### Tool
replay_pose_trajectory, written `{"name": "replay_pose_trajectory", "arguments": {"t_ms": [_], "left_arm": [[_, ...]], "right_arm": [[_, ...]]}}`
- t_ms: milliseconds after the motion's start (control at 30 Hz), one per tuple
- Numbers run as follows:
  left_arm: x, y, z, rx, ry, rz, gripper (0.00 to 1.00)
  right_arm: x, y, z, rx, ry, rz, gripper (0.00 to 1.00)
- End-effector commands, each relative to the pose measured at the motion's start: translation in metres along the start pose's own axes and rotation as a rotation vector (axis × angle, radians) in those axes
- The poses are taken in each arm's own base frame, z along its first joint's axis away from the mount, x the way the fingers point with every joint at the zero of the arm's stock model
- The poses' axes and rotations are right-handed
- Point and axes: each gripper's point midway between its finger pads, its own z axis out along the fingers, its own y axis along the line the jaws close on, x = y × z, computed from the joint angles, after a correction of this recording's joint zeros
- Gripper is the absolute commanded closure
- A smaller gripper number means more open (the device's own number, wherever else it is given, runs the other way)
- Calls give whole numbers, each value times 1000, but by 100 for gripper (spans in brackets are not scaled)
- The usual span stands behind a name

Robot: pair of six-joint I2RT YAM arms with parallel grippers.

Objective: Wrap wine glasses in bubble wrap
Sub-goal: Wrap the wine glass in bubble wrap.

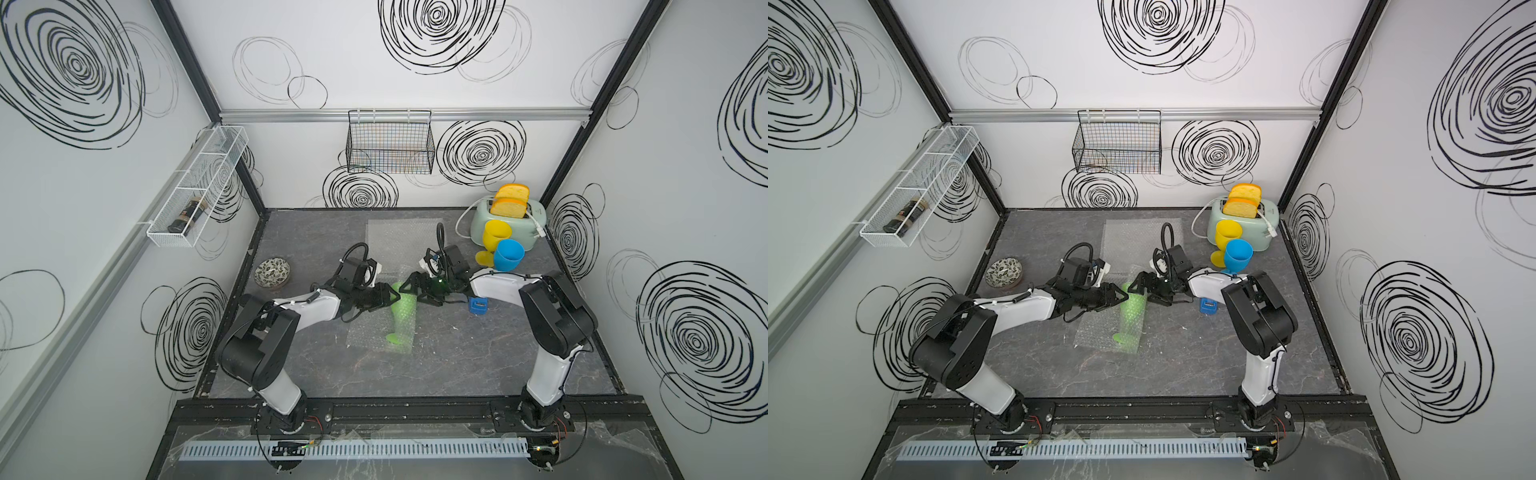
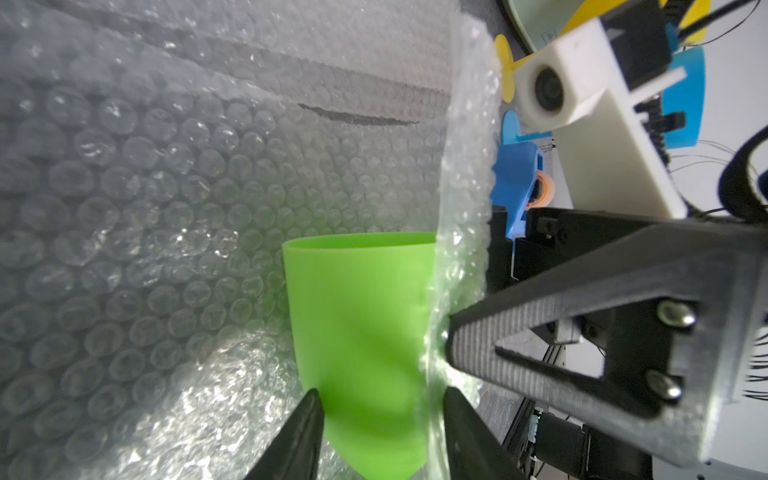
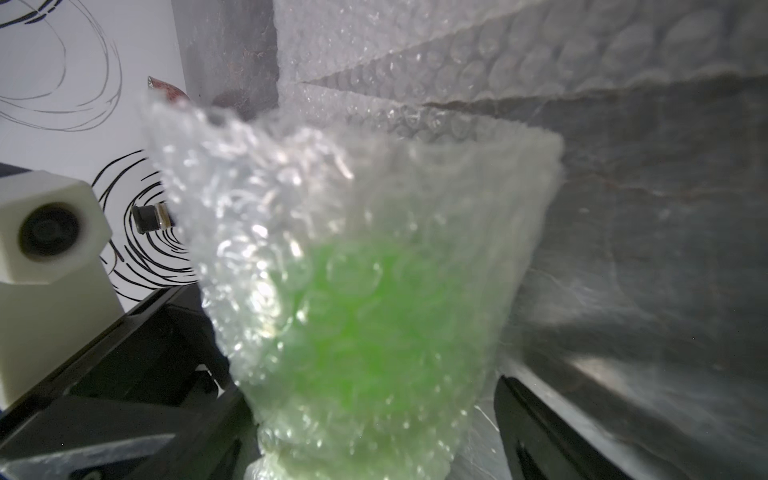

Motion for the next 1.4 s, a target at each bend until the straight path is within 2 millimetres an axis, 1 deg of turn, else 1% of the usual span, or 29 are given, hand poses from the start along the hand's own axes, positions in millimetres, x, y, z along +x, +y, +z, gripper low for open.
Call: {"name": "replay_pose_trajectory", "arguments": {"t_ms": [0,67,167,267,333,433,500,567,667,700,800,933,1033,1100,1167,1200,1300,1367], "left_arm": [[5,-11,-13,4,-1,40,42],[12,-21,-20,29,4,64,37],[34,-29,-25,44,58,99,37],[54,-29,-29,40,116,122,43],[62,-20,-30,11,141,129,52],[64,-9,-31,-29,151,118,65],[68,-8,-31,-16,160,110,70],[75,-7,-29,-5,177,108,82],[74,-5,-28,-11,180,113,99],[76,-4,-28,-10,185,110,100],[85,1,-24,-3,206,106,100],[85,4,-22,-19,212,109,100],[93,8,-22,-20,219,108,100],[92,13,-22,-40,213,105,98],[84,10,-26,-54,193,119,84],[82,8,-30,-52,180,128,81],[78,3,-38,-33,137,141,66],[66,0,-47,-28,91,144,56]], "right_arm": [[-6,-11,5,32,-17,15,9],[-2,-15,5,41,-20,18,10],[1,-18,3,47,-18,25,11],[0,-14,-1,51,-29,9,11],[0,-12,-3,55,-38,-2,12],[1,-10,-3,48,-30,0,12],[0,-8,-3,46,-30,-5,12],[1,-7,-3,48,-29,-10,12],[3,-6,-2,45,-19,-10,13],[3,-6,-2,47,-17,-10,13],[2,-7,-1,58,-22,-19,13],[6,-5,4,53,1,-17,14],[8,-2,8,74,0,-43,14],[11,-3,12,83,10,-45,14],[13,-5,15,83,26,-40,14],[13,-5,16,86,29,-44,15],[12,-5,17,101,19,-62,15],[14,-6,18,103,26,-59,16]]}}
